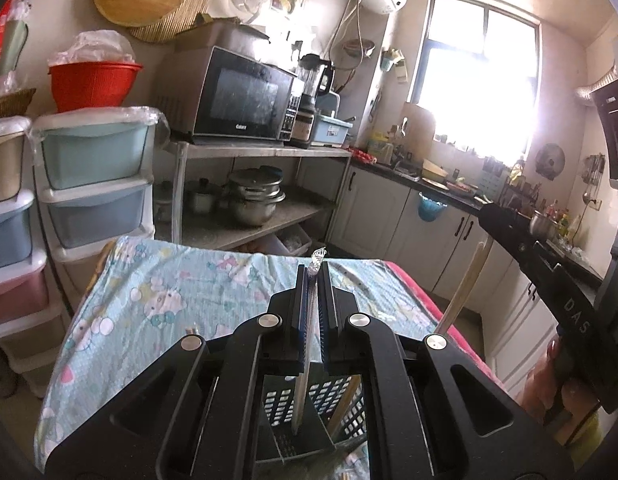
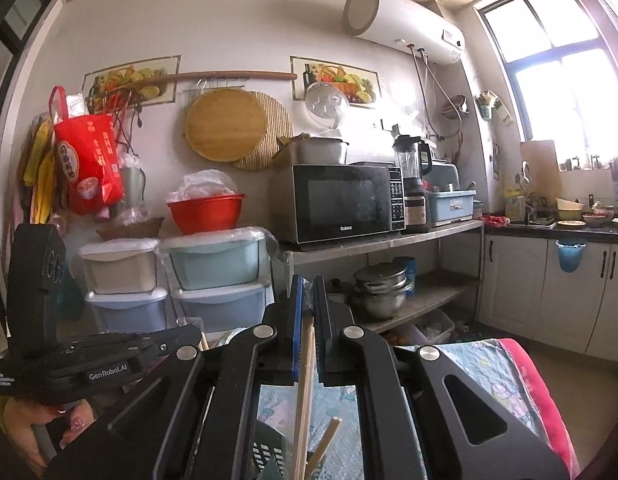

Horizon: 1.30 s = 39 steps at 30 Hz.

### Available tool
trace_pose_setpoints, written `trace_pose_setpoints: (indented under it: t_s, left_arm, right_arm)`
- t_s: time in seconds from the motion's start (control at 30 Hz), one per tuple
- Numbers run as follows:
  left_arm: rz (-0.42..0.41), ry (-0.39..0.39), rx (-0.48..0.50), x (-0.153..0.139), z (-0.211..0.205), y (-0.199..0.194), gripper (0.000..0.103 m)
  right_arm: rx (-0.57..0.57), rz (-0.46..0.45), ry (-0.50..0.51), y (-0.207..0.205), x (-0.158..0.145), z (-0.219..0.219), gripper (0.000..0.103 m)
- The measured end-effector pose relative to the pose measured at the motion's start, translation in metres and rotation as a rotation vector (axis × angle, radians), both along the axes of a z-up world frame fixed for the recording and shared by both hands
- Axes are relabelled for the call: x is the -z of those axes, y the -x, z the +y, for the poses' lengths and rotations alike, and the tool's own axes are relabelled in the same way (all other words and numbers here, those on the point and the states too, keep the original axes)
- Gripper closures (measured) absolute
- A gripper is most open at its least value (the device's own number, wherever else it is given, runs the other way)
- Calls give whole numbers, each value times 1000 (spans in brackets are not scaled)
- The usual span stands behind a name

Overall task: Organize utensils
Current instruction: 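Raise the left gripper's chopstick and lower it into the caddy while the right gripper does likewise, then open the left gripper to drop its chopstick while the right gripper releases its chopstick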

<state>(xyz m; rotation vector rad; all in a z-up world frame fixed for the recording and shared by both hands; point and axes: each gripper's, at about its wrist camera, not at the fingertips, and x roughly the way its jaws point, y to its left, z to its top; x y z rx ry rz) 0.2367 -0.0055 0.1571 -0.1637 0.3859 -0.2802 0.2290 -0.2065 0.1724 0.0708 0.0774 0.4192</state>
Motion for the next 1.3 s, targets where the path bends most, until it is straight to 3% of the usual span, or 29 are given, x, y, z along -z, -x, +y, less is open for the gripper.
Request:
trace_pose_setpoints:
  t_s: [0.17, 0.33, 0.97, 1.1, 1.3]
  left_arm:
    - [24, -1, 1, 9, -1, -1, 100]
    - [40, -19, -12, 17, -2, -1, 98]
    - [81, 2, -66, 34, 9, 15, 25]
    - [80, 13, -58, 36, 9, 21, 16]
    - [83, 23, -63, 39, 11, 28, 11]
  right_arm:
    - [7, 35, -8, -1, 8, -2, 95]
    - [13, 73, -35, -1, 15, -9, 73]
    - [4, 193, -82, 10, 41, -27, 55]
    - [-2, 220, -83, 13, 45, -29, 53]
    - [-11, 239, -72, 22, 51, -29, 47]
